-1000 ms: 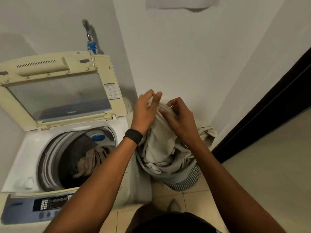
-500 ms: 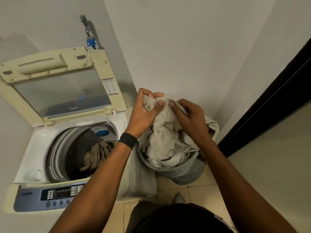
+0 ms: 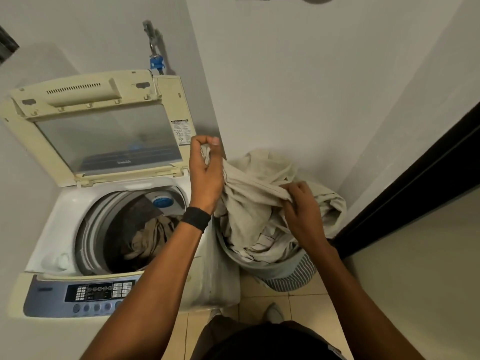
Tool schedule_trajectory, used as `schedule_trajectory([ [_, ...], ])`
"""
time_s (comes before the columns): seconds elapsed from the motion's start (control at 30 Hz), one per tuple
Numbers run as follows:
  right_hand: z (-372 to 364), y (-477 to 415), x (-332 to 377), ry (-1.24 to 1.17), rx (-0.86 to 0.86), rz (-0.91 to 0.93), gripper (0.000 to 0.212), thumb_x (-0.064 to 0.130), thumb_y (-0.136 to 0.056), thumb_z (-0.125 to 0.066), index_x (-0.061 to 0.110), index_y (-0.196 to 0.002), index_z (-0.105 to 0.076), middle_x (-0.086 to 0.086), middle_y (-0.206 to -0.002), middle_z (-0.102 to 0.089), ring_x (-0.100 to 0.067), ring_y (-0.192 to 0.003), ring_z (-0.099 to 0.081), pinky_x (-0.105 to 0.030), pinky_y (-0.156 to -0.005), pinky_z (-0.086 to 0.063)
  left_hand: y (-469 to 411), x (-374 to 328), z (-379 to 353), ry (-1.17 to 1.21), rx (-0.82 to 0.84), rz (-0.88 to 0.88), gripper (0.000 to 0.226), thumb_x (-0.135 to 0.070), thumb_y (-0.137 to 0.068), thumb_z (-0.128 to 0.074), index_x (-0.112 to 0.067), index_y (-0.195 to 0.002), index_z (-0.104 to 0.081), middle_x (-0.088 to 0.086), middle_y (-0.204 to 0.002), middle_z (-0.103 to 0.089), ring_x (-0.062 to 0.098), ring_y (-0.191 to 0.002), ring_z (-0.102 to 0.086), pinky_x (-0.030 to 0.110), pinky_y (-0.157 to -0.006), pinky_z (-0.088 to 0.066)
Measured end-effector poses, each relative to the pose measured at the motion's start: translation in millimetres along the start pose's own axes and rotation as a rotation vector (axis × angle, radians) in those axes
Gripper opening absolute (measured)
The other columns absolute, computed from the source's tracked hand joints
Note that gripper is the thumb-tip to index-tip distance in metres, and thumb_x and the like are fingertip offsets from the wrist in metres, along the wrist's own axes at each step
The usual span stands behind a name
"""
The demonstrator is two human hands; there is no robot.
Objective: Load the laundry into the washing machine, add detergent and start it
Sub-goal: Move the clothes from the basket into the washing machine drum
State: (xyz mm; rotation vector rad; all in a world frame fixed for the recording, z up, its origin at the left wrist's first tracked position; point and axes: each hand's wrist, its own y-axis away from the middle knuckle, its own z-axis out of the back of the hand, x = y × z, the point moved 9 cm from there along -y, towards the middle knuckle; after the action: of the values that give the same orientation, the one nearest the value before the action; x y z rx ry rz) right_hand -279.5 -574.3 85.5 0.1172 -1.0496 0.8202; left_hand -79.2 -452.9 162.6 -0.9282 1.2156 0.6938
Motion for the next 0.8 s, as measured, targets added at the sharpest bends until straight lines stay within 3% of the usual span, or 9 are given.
schedule_trajectory([
  [0.1,20,-9,23,-0.156,-0.086,0.018,0.015,0.018,-0.099,-0.057,0.014,-0.11,-0.067,0.005,-0.099,-0.065,-0.014,-0.091,-0.062,-0.033,-0.077,-0.052,11,4,-13,-0.016,0.131,0.018,0.031,-0.037,-0.101,-0.063,-0.009,-0.11,-0.053,0.009,-0.103,-0.059,0.012,-0.093,-0.058,0.032,-0.088,-0.049],
  [0.2,21,-24,51,-0.24,-0.114,-0.011,0.013,0.023,-0.097,-0.069,0.014,-0.091,-0.062,0.013,-0.078,-0.062,-0.004,-0.072,-0.059,-0.02,-0.064,-0.044,26,1,-33,-0.076,0.322,-0.024,0.047,-0.047,-0.091,-0.069,-0.01,-0.118,-0.056,0.01,-0.115,-0.058,0.014,-0.105,-0.059,0.03,-0.094,-0.049],
  [0.3,12,-38,67,-0.261,-0.104,-0.017,0.025,0.027,-0.094,-0.073,0.015,-0.08,-0.057,0.012,-0.068,-0.058,-0.002,-0.063,-0.054,-0.02,-0.06,-0.04,36,-2,-48,-0.195,0.407,-0.054,0.02,-0.041,-0.098,-0.065,-0.021,-0.099,-0.066,-0.01,-0.101,-0.063,0.0,-0.093,-0.061,0.019,-0.084,-0.048],
  [0.37,12,-40,69,-0.291,-0.105,-0.006,0.017,0.023,-0.095,-0.073,0.015,-0.085,-0.062,0.012,-0.075,-0.063,-0.002,-0.07,-0.059,-0.017,-0.064,-0.042,35,-4,-44,-0.166,0.334,-0.014,0.032,-0.028,-0.104,-0.06,-0.021,-0.072,-0.055,-0.013,-0.068,-0.051,-0.001,-0.062,-0.048,0.015,-0.061,-0.04],
  [0.43,14,-38,63,-0.272,-0.082,0.012,0.007,0.019,-0.095,-0.071,0.016,-0.095,-0.065,0.013,-0.085,-0.066,-0.002,-0.076,-0.061,-0.013,-0.067,-0.042,29,-7,-30,-0.11,0.215,0.003,0.043,-0.023,-0.105,-0.057,-0.002,-0.07,-0.046,0.007,-0.063,-0.038,0.003,-0.057,-0.037,0.014,-0.054,-0.033],
  [0.53,11,-27,48,-0.101,-0.042,0.078,0.009,0.012,-0.097,-0.065,0.016,-0.105,-0.065,0.008,-0.099,-0.066,-0.004,-0.085,-0.06,-0.021,-0.072,-0.045,22,-10,-19,-0.051,0.135,-0.018,0.048,-0.026,-0.105,-0.059,0.006,-0.075,-0.041,0.014,-0.066,-0.037,0.013,-0.063,-0.036,0.023,-0.059,-0.033],
  [0.67,23,-18,27,0.079,-0.158,0.065,0.017,0.008,-0.096,-0.062,0.014,-0.112,-0.066,-0.001,-0.111,-0.058,-0.018,-0.099,-0.058,-0.029,-0.082,-0.047,18,-6,-12,0.001,0.068,0.007,0.041,-0.024,-0.099,-0.069,-0.003,-0.077,-0.042,-0.001,-0.067,-0.042,0.012,-0.064,-0.04,0.027,-0.062,-0.036],
  [0.73,34,-18,28,0.027,-0.192,0.04,0.014,0.01,-0.098,-0.062,0.015,-0.111,-0.067,0.0,-0.108,-0.063,-0.02,-0.099,-0.06,-0.03,-0.084,-0.047,18,-1,-12,0.005,0.054,0.012,0.032,-0.019,-0.101,-0.066,-0.003,-0.083,-0.044,-0.007,-0.073,-0.058,0.011,-0.071,-0.055,0.027,-0.07,-0.045],
  [0.8,34,-22,39,-0.165,-0.126,0.004,0.011,0.013,-0.102,-0.059,0.015,-0.11,-0.066,0.003,-0.103,-0.068,-0.016,-0.097,-0.065,-0.03,-0.081,-0.052,20,-1,-16,0.027,0.059,0.007,0.029,-0.021,-0.104,-0.061,-0.001,-0.092,-0.043,0.007,-0.089,-0.073,0.022,-0.092,-0.07,0.038,-0.084,-0.052],
])
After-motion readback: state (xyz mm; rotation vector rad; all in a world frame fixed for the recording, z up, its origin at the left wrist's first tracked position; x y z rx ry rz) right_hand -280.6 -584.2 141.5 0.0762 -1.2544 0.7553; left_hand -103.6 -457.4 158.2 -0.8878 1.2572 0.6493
